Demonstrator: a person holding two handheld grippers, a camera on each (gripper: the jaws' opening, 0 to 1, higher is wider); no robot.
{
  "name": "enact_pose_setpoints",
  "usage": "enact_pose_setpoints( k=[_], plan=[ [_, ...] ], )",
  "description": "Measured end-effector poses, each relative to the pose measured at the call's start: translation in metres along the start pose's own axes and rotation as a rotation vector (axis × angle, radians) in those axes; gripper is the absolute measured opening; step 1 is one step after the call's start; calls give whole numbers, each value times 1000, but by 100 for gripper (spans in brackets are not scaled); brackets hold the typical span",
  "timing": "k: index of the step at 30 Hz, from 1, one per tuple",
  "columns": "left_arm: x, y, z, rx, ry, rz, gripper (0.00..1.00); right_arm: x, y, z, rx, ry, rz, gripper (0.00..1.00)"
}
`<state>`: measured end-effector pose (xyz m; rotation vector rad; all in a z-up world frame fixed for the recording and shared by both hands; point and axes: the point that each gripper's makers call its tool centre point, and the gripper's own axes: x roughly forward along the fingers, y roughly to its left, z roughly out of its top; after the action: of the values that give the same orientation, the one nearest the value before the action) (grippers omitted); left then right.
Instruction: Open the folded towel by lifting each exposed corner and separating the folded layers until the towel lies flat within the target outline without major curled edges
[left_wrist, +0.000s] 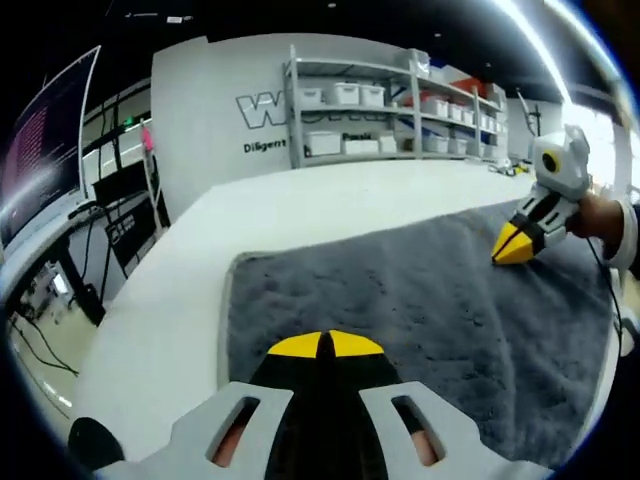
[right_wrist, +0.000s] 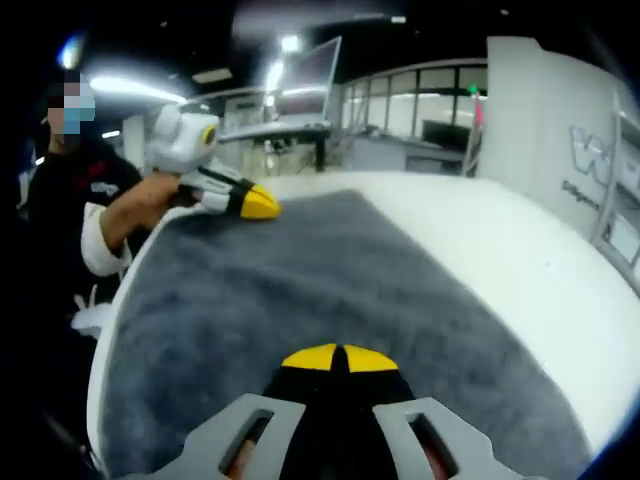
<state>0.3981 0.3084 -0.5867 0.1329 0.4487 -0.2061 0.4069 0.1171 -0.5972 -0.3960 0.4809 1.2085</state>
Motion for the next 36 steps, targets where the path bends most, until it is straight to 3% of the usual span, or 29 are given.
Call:
enact_pose_setpoints(
  k=[10,22,31,33,36],
  plan=[
    [18,13,2,14,38,12,1,-2,-2,-5,-40,-3,-16,0],
    [22,20,2,12,42,25,1,-2,-6,-6,-96,-6,-45,0],
    [20,13,0,20,44,28,1,-4,-10,-6,-113,-2,-46,0],
    [19,11,1,33,39,26,1,-10,-15,0,-134,-32,-69,0],
    [19,12,5,38,19,19,1,-21,-17,9,-83,-89,-56,0]
  ],
)
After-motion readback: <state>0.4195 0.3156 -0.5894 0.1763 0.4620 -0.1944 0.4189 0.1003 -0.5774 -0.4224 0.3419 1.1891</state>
